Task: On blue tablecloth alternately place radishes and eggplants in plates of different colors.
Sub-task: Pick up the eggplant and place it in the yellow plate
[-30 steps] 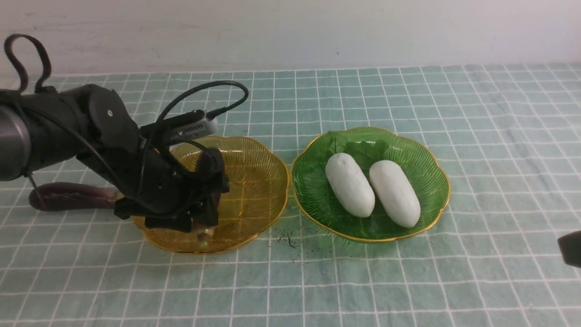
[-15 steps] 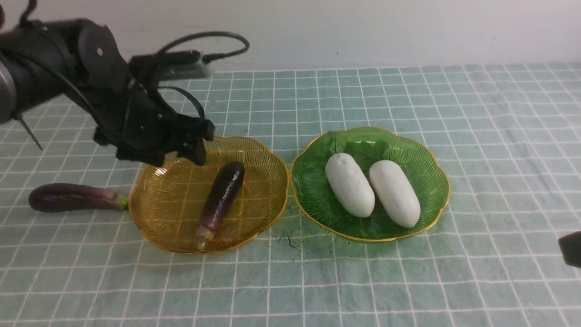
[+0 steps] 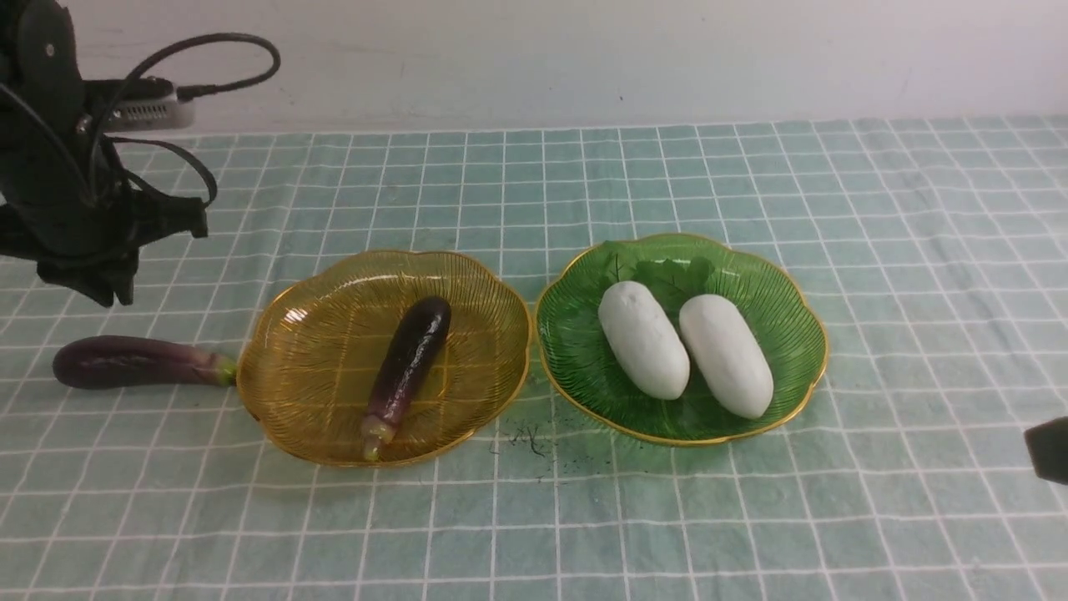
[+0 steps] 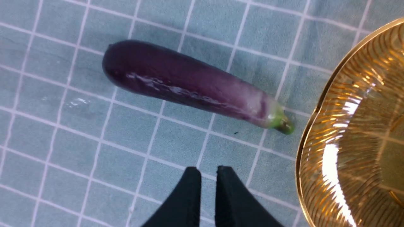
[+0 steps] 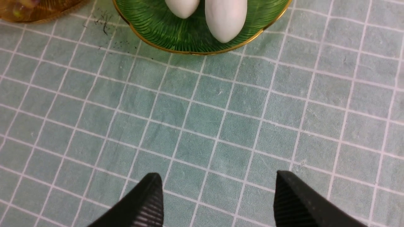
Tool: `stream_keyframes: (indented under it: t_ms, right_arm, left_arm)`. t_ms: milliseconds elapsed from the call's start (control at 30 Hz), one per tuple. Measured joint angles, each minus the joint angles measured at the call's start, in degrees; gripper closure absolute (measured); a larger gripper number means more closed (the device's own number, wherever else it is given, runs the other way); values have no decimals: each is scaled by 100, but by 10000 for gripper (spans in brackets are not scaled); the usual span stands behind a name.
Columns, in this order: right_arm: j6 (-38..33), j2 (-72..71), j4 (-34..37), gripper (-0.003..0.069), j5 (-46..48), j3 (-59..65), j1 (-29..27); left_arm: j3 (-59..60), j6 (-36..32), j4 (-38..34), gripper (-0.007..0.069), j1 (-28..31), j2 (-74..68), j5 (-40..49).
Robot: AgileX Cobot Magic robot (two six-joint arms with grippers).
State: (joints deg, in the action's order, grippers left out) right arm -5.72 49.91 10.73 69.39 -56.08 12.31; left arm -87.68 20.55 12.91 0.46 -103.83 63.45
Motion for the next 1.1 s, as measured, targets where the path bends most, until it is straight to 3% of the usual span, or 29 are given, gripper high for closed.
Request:
stream_keyframes:
  t_ms: [200, 367, 400, 500, 900, 1100]
  right_arm:
    - [-48, 0, 7, 227, -31, 0, 0]
    - [-59, 0, 46, 227, -31, 0, 0]
    - [-64, 0, 63, 227, -31, 0, 0]
    - [-67, 0, 79, 227, -31, 0, 0]
    - [-67, 0, 157, 227, -31, 0, 0]
    - [-72, 0, 157, 227, -100, 0, 0]
  left_arm:
    - [11, 261, -267, 417, 0, -313, 109]
    - [11, 1502, -444, 209, 0, -432, 120]
    - [11, 2017, -507, 147, 0, -494, 105]
    - [11, 2577, -513, 83, 0, -610, 31]
    - [11, 4081, 749, 62, 0, -980, -430]
    - [11, 4281, 889, 62, 0, -1223, -695]
